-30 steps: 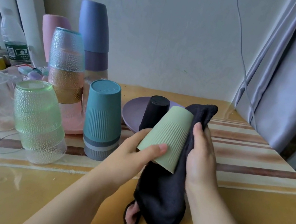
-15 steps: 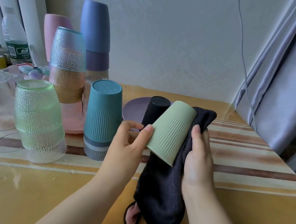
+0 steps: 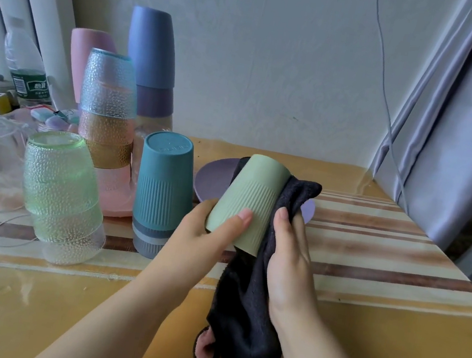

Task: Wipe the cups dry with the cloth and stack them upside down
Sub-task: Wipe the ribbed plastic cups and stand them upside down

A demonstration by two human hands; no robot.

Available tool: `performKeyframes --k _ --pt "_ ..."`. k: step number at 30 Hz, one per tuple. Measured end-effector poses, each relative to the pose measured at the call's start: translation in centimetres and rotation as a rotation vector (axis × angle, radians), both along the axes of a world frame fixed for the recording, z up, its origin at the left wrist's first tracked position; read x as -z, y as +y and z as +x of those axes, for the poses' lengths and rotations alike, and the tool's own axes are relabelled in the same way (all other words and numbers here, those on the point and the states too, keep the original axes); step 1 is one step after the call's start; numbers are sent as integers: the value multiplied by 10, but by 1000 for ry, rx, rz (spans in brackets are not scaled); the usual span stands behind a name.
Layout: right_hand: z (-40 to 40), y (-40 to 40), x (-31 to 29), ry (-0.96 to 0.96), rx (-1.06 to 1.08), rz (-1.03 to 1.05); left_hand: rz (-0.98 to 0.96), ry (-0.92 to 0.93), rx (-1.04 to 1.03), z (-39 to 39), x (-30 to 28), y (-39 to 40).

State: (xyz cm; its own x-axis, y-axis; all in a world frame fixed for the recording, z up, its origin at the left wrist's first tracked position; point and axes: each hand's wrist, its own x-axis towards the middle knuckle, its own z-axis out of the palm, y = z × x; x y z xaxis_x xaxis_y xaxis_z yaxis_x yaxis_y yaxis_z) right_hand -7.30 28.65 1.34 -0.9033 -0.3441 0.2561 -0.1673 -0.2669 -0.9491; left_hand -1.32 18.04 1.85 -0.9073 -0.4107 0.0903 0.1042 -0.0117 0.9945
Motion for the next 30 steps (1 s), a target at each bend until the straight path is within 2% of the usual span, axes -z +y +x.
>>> performKeyframes --k 5,7,10,13,16,19,21,24,26,30 --pt "-5 5 -5 5 45 -22 137 -107 184 -1 0 -15" --pt "-14 10 -8 -34 58 -101 167 -170 296 -1 -1 -18" --pt "-20 16 -15 -97 -31 -227 263 -230 441 1 -1 -24" --pt "-18 17 -16 -82 -15 -151 339 -277 469 3 -2 -28" --pt "-21 19 -16 -31 170 -77 169 -269 320 3 -4 -15" --pt "-24 21 -18 9 266 -33 -165 -73 -17 3 -5 -5" --pt "-22 19 -14 70 274 19 -467 32 -172 5 -6 -3" --pt "-15 14 -8 161 232 80 -799 -10 -94 4 -2 5" --pt "-13 11 -6 181 197 100 -838 -74 -63 3 2 5" --pt "-14 11 -10 153 73 90 -748 -44 38 3 0 -10"
